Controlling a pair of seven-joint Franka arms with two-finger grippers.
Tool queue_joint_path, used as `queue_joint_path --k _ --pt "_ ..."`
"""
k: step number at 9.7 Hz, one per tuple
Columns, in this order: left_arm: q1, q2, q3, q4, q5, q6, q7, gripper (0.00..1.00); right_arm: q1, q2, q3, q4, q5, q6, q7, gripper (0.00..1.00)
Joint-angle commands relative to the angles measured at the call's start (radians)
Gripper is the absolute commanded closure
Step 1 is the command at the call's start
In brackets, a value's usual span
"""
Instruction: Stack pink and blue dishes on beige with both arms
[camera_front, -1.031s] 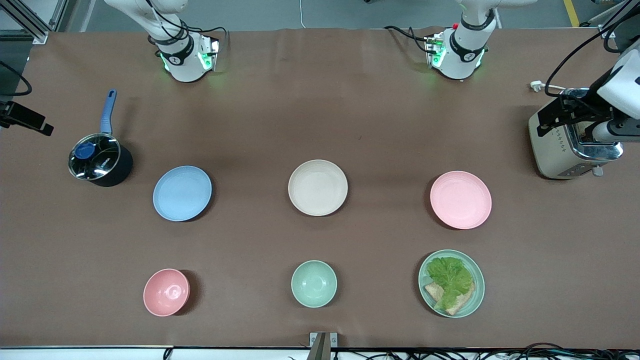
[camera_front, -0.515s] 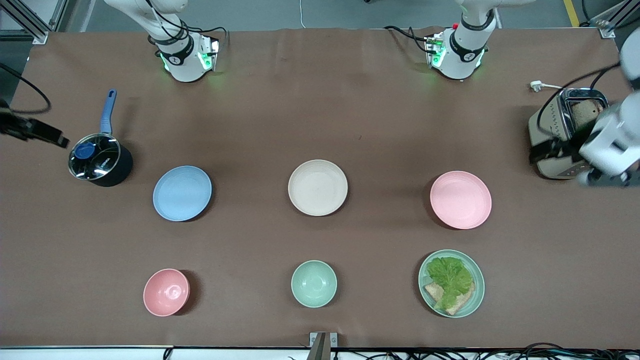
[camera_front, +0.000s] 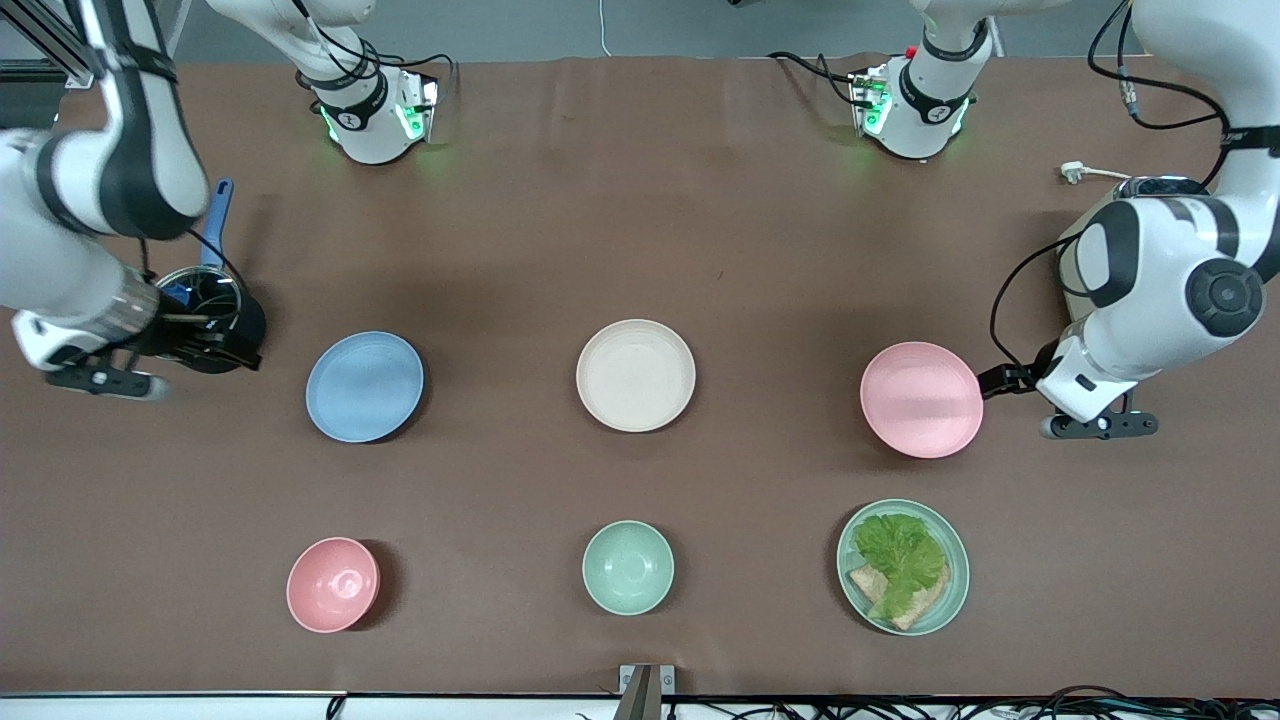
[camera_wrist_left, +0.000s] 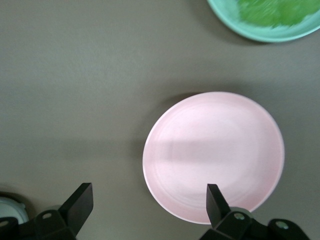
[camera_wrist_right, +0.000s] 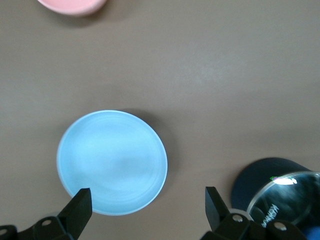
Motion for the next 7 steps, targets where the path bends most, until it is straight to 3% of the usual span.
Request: queue_joint_path --k 1,2,3,5,7 --pt "0.048 0.083 -0.010 -0.023 0.001 0.093 0.073 0.03 -0.020 0.059 0.002 -0.063 0.011 0.139 -0.062 0.00" --pt "0.056 0.114 -0.009 -0.028 0.000 0.133 0.125 0.09 -0.036 0.100 0.004 -0.078 0.029 0.188 -0.110 0.00" --pt "0.059 0.143 -0.010 -0.028 -0.002 0.153 0.141 0.16 -0.053 0.131 0.004 -0.078 0.101 0.192 -0.206 0.00" --pt "0.059 0.180 -0.013 -0.023 -0.002 0.155 0.144 0.27 -0.079 0.182 0.001 -0.078 0.343 0.179 -0.482 0.00" --pt "0.059 0.200 -0.018 -0.023 -0.005 0.157 0.146 0.42 -0.107 0.213 0.002 -0.078 0.460 0.144 -0.616 0.00"
